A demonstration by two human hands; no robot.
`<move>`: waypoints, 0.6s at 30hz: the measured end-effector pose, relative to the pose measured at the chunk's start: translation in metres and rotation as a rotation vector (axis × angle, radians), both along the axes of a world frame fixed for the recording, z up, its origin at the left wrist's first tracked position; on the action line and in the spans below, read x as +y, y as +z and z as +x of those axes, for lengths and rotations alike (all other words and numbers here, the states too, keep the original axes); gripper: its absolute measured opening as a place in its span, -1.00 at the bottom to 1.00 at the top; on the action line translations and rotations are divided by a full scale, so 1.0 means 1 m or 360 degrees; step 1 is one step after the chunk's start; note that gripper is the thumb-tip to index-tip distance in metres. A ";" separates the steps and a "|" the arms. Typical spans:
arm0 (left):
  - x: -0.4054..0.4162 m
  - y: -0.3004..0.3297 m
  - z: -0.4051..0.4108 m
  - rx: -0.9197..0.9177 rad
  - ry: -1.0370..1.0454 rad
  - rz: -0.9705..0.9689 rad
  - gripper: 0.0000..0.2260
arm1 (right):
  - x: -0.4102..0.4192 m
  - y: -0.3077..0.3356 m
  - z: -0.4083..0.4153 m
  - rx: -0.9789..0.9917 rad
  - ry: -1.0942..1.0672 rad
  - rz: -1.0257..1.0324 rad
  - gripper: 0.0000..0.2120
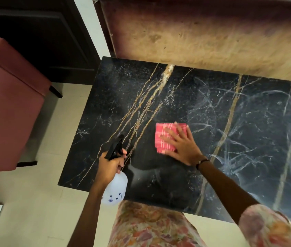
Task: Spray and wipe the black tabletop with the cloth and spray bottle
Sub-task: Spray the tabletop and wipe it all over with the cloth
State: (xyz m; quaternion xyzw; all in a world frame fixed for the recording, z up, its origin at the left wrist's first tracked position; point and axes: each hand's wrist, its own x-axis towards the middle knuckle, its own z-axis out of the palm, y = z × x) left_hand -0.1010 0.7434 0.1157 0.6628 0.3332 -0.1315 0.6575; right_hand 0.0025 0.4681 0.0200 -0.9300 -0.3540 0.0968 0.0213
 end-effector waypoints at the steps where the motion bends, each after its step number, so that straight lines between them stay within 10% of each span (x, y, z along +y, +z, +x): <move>1: -0.002 -0.001 -0.004 0.0002 0.0028 -0.0006 -0.74 | 0.003 0.001 0.013 0.0039 -0.0111 -0.0016 -0.39; 9: -0.008 0.000 -0.031 0.0004 0.0135 -0.0030 -0.75 | 0.089 -0.006 -0.038 0.0053 0.0064 0.0043 -0.41; 18: 0.015 -0.012 -0.054 0.0063 0.0157 -0.0060 -0.71 | 0.010 0.000 -0.098 -0.0002 0.0202 0.0026 -0.42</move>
